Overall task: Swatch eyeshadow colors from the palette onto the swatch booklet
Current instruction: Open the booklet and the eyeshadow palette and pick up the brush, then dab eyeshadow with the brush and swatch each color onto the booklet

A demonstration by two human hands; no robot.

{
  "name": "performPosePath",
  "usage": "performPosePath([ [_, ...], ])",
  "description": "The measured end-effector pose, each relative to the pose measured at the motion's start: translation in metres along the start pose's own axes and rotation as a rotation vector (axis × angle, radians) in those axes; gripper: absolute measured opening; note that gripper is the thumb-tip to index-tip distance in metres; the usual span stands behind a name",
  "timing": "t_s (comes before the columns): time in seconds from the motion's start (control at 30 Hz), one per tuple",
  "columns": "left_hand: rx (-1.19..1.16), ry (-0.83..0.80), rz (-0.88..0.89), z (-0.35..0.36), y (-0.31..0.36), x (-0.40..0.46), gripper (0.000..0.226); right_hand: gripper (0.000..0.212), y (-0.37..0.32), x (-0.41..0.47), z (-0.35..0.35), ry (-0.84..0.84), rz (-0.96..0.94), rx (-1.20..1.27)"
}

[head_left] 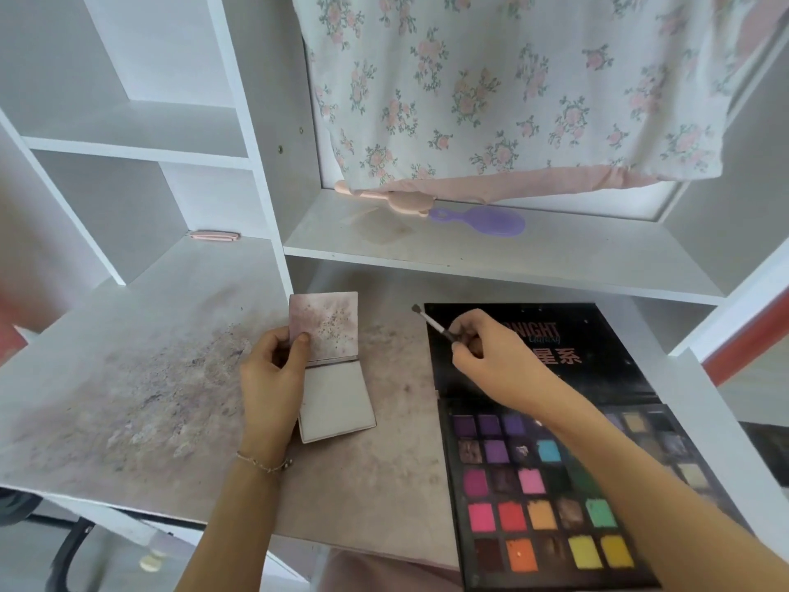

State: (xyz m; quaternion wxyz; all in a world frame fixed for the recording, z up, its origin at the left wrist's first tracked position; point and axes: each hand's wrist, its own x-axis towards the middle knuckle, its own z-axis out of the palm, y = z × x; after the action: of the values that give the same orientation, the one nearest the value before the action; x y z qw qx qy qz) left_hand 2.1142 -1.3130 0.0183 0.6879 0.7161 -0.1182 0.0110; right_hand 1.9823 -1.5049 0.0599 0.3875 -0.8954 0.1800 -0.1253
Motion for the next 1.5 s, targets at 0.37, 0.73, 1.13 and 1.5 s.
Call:
performPosePath([
  [0.37, 0.059, -0.175, -0.084, 0.012, 0.002, -0.009, 0.012, 0.028, 0.046, -0.039, -0.030, -0.013, -0.019, -0.595],
  [0.73, 0.190, -0.309, 0.042, 0.033, 0.011, -0.023, 0.021, 0.034, 0.053, 0.000, -0.033, -0.066, -0.047, -0.630],
  [1.13, 0.249, -0.312, 0.057, 0.032, 0.006, -0.029, 0.010, 0.046, 0.016, -0.028, -0.023, 0.147, 0.020, 0.470],
  [1.5, 0.255, -0.299, 0.055, 0.031, 0.003, -0.028, 0.010, 0.014, 0.016, -0.030, -0.003, 0.070, 0.030, 0.950],
])
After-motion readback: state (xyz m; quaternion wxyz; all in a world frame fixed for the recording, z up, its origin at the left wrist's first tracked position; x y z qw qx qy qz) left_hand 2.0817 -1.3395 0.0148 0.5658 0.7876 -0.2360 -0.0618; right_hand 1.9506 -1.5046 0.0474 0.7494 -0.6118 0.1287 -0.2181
